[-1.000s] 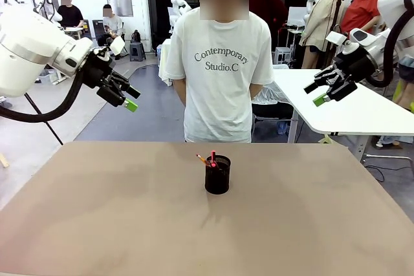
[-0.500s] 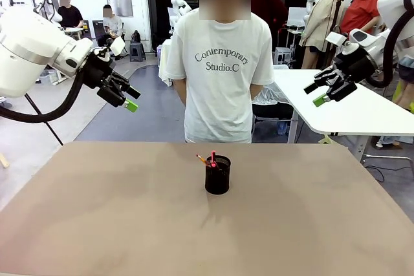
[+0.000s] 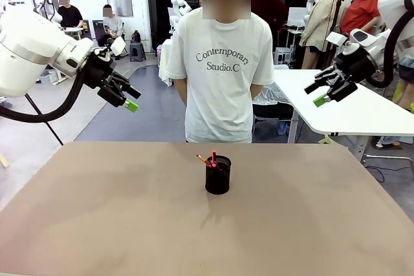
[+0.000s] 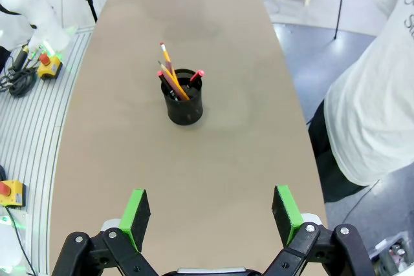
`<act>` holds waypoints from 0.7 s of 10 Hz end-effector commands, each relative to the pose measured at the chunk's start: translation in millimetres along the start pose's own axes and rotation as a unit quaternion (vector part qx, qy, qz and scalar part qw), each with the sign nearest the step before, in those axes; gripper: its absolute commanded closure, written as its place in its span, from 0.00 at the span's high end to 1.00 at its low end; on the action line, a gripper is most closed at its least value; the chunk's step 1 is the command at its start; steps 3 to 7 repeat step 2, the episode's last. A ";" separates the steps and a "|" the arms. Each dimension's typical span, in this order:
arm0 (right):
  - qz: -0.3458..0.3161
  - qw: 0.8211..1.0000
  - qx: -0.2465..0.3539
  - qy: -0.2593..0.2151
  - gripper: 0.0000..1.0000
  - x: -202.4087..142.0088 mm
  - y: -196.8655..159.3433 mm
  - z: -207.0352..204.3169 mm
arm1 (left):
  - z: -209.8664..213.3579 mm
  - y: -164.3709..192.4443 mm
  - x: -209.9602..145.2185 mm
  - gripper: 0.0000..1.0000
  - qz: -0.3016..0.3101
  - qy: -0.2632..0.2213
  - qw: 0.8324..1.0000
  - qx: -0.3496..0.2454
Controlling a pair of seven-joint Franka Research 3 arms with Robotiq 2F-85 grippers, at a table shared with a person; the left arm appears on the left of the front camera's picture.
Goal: Place the pens into the pen holder.
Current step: Pick up a writing instrument from the table and place it into the Pen holder.
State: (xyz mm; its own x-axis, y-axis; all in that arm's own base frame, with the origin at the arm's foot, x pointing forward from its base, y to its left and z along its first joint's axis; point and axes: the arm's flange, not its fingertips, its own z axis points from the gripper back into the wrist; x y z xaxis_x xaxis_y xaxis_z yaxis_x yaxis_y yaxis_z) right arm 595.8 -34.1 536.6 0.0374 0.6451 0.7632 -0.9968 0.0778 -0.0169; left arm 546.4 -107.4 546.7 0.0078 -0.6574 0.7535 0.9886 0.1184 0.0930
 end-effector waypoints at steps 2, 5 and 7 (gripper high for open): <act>0.001 1.000 -0.003 0.002 1.00 0.8 -0.1 1.4 | 1.5 -0.5 -0.5 1.00 -0.002 0.000 1.000 0.002; 0.001 1.000 -0.003 0.002 1.00 0.8 -0.1 1.4 | 1.5 -0.5 -0.5 1.00 -0.002 0.000 1.000 0.002; 0.001 1.000 -0.003 0.002 1.00 0.8 -0.1 1.4 | 1.5 -0.5 -0.5 1.00 -0.002 0.000 1.000 0.002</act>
